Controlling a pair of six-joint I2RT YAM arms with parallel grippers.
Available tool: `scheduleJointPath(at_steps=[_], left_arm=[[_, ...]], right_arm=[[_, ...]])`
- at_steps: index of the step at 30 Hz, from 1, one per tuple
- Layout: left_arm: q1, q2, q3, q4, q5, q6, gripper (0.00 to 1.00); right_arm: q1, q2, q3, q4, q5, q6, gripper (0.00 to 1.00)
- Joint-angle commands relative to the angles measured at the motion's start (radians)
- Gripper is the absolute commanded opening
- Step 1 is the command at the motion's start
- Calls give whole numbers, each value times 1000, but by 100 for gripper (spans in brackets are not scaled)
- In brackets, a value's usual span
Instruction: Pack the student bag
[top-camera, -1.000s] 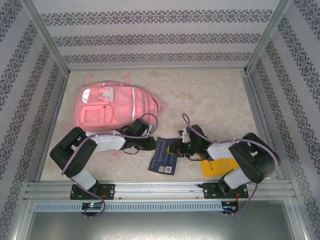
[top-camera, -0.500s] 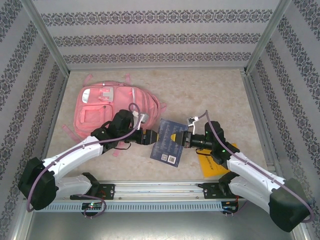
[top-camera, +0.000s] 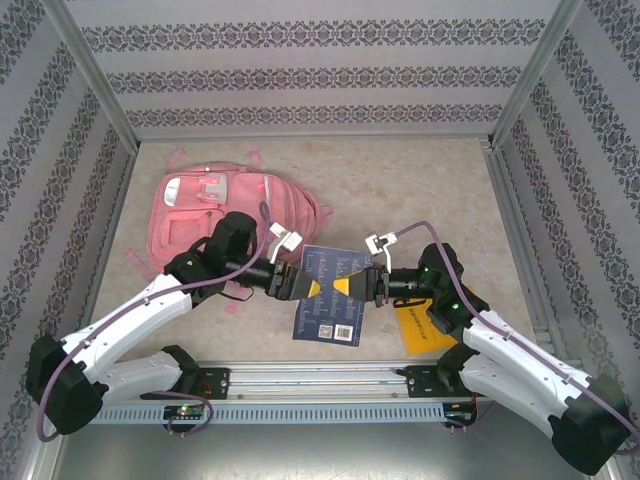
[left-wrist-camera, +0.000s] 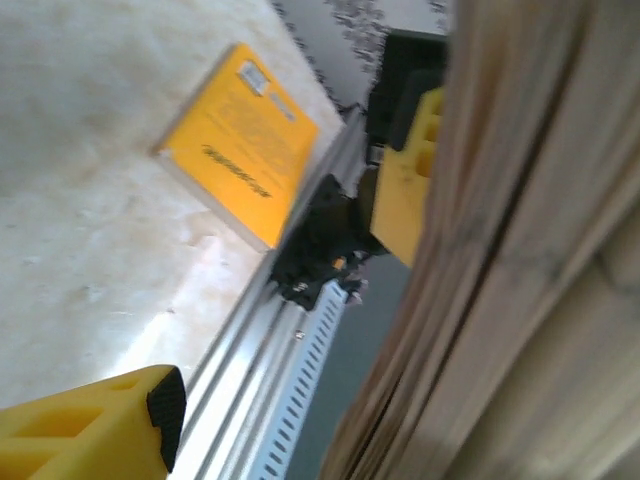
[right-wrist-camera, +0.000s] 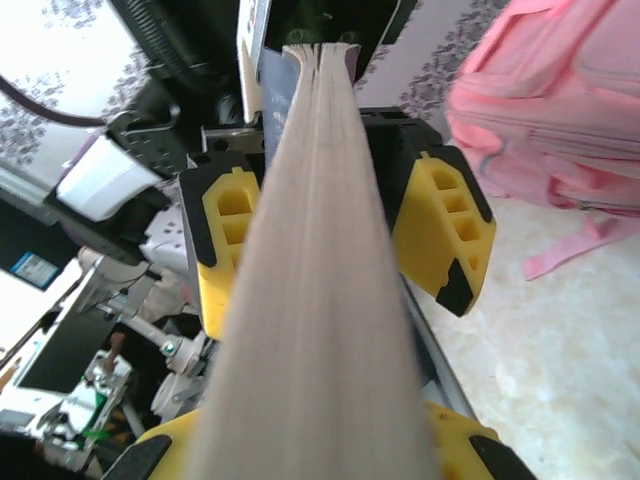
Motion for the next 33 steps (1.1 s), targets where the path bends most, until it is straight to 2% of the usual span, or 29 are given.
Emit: scheduleJointPath(at_steps=[1,3,6,10,13,16,19,20,21,22,23,26,29,31,33], left_arm=[[12,-41,-52,229,186,-126,67],[15,-58,-86,367,225,-211,62],[22,-69,-117,515,255,-300,47],[30,-65,-142,627,271,-362,22],[32,-51,-155,674,281,-390,9],[33,-39,-158,683,288,-390,0],[41,-39,-161,690,278,-388,0],[46,-41,-160,692,268,-388,0],[53,-49,-159,691,250,-386,0],[55,-57,-157,687,218,-382,0],[59,-66,-157,679,177,-376,0],[59,-96,-166,690,13,-372,0],[59,-119,-208,777,-238,-463,0],[59,-113,-289,973,-409,-589,0],[59,-78,-339,1138,-509,-674,0]], right_arm=[[11,-27,44,66,-45,10,0],[10,-31,43,56,-42,3,0],[8,-29,36,50,-30,-2,0],[8,-30,26,54,-14,-8,0],[7,-32,25,55,-15,-6,0],[6,-29,25,54,-19,-8,0],[-6,-32,28,25,1,-17,0],[-14,-35,29,7,18,-20,9],[-27,-43,25,-5,40,-18,30],[-43,-55,17,-9,68,-12,46],[-58,-70,10,-8,98,-3,53],[-94,-142,-53,36,254,71,66],[-94,-201,-155,170,394,182,80],[-93,-219,-201,252,465,249,87],[-89,-234,-244,338,541,308,90]])
